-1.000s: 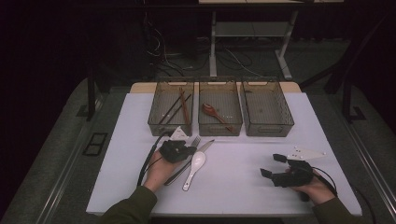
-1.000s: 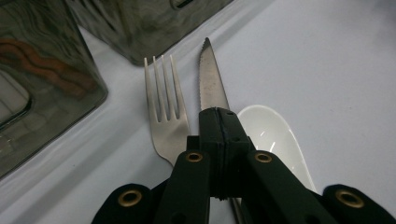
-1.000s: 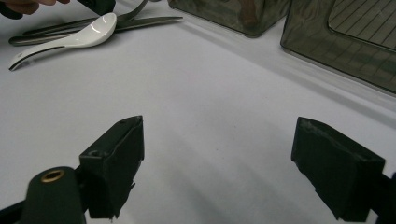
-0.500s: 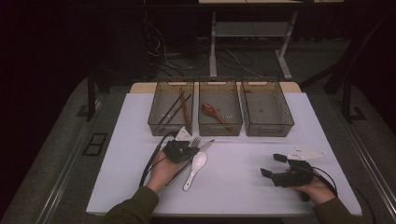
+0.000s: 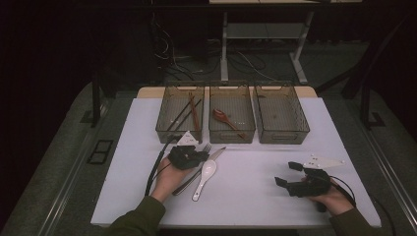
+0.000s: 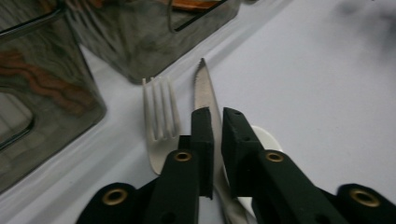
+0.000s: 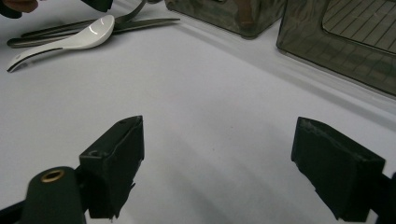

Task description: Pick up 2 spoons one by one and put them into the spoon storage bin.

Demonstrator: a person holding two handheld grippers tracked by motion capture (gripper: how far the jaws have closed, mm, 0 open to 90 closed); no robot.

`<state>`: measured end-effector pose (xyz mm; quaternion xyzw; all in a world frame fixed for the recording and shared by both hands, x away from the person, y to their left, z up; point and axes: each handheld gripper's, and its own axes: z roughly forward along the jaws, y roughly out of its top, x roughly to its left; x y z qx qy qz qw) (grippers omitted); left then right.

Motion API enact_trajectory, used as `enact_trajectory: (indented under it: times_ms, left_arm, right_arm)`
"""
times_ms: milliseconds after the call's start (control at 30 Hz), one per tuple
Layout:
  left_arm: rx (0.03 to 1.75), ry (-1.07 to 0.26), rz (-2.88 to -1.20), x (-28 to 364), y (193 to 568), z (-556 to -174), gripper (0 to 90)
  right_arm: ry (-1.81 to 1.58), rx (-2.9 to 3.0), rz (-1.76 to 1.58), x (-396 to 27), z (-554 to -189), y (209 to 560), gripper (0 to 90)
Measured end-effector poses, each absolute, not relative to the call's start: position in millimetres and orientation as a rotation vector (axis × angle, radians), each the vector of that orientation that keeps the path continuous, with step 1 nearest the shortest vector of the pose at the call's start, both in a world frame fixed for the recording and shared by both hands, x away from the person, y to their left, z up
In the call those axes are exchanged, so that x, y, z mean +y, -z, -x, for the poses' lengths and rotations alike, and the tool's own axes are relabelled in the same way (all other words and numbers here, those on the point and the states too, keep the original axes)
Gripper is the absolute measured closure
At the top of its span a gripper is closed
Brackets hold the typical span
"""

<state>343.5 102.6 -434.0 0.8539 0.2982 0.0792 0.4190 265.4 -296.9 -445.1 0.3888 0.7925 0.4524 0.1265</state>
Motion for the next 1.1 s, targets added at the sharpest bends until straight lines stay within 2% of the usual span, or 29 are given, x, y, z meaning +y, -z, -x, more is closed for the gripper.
enact_trajectory:
  times_ms: [200,633,1100]
  left_arm:
    - [0.738,-0.156,-2.156,99.6,439.9,-345.2,77.3]
    - [0.689,-0.063,-2.110,92.2,442.8,-345.9,84.6]
    - [0.542,0.004,-2.101,67.3,438.2,-341.6,86.0]
  right_arm:
    - [-1.317,2.308,-1.129,-296.9,-265.3,445.0,16.7]
    - [-1.312,2.313,-1.127,-296.3,-265.4,445.3,16.7]
    - [-1.300,2.317,-1.120,-295.9,-265.4,445.9,16.7]
